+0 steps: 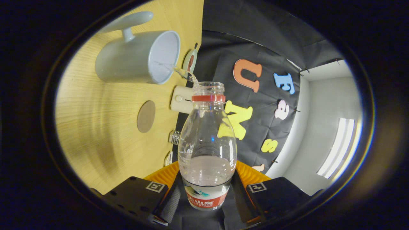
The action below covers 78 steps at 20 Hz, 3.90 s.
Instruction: Take the bottle from table, then pour the juice into the cup, finally place the bottle on the coaster
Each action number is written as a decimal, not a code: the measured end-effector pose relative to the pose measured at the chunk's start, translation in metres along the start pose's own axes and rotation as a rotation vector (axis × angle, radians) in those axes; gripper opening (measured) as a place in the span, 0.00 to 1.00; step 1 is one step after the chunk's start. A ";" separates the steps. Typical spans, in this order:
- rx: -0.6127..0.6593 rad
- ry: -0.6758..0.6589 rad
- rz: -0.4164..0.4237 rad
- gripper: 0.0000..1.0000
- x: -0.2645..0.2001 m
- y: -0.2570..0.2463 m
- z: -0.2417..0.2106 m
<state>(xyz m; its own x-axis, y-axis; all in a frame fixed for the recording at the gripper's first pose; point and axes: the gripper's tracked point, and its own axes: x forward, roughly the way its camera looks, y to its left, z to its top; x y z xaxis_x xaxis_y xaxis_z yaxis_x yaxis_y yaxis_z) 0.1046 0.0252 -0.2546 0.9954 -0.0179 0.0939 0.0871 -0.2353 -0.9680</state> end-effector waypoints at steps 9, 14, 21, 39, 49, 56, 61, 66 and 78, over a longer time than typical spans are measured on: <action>-0.008 0.005 0.008 0.80 0.003 0.000 0.001; -0.017 0.004 0.005 0.79 0.001 -0.002 0.002; -0.021 0.010 -0.013 0.79 0.005 -0.018 -0.001; -0.101 -0.020 -0.080 0.80 0.008 -0.050 0.008; -0.177 -0.034 -0.100 0.79 0.009 -0.054 0.009; -0.216 -0.050 -0.132 0.79 0.009 -0.058 0.011; -0.223 -0.043 -0.137 0.79 0.011 -0.063 0.008; -0.219 -0.052 -0.158 0.79 0.010 -0.080 0.012; -0.275 -0.069 -0.218 0.79 0.010 -0.110 0.017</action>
<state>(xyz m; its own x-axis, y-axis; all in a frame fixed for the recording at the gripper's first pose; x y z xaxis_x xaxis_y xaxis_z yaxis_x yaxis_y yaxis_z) 0.1054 0.0676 -0.1511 0.9557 0.1249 0.2666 0.2934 -0.4790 -0.8273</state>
